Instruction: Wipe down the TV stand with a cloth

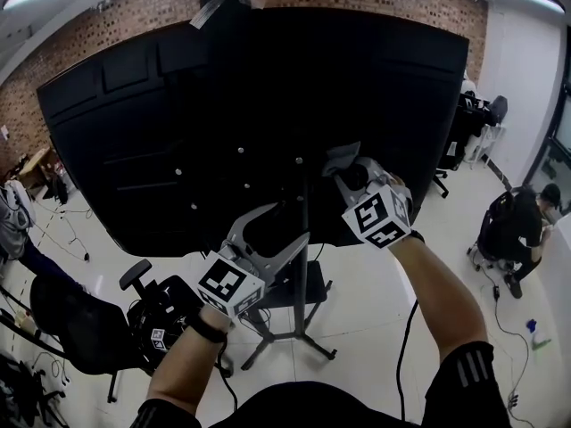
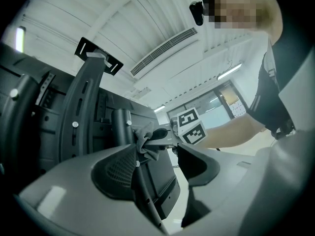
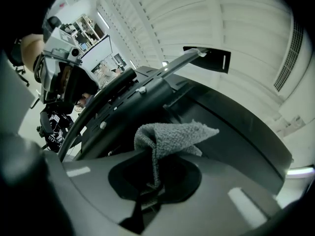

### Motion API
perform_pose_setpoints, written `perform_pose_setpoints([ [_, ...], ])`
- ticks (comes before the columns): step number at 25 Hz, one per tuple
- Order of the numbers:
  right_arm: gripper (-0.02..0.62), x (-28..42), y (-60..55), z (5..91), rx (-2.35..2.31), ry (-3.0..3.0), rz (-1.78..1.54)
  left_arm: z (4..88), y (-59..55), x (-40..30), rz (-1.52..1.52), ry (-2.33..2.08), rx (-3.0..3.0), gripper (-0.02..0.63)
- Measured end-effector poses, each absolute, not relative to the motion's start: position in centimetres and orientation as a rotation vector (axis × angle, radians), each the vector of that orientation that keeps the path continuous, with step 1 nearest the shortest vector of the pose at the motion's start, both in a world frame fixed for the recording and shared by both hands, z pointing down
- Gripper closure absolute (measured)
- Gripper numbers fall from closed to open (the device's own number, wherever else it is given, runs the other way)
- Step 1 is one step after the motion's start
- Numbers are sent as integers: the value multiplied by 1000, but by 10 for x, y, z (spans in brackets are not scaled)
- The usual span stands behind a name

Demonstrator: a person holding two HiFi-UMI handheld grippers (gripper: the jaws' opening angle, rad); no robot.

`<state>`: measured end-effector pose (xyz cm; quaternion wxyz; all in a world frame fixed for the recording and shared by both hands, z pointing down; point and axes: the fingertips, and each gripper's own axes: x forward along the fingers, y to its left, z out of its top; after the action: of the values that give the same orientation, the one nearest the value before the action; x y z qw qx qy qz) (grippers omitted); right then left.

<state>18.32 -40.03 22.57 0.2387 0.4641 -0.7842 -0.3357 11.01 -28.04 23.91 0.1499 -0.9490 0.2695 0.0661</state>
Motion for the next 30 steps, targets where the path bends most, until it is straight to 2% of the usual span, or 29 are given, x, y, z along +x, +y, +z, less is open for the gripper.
perform_pose_setpoints([
  [11,572,283,-405,233,1449,-2107,-780,247,-275,161,189,715,-2751,319],
  [19,572,316,-403,234,1510,-2107,-730,249,-268,174,178,729,-2747,319],
  [23,572,301,-385,220,1523,-2178,-763,247,-263,164,169,744,-2732,319],
  [30,572,215,-347,184,1411,-2322,-911,232,-254,117,218,784,-2686,319],
])
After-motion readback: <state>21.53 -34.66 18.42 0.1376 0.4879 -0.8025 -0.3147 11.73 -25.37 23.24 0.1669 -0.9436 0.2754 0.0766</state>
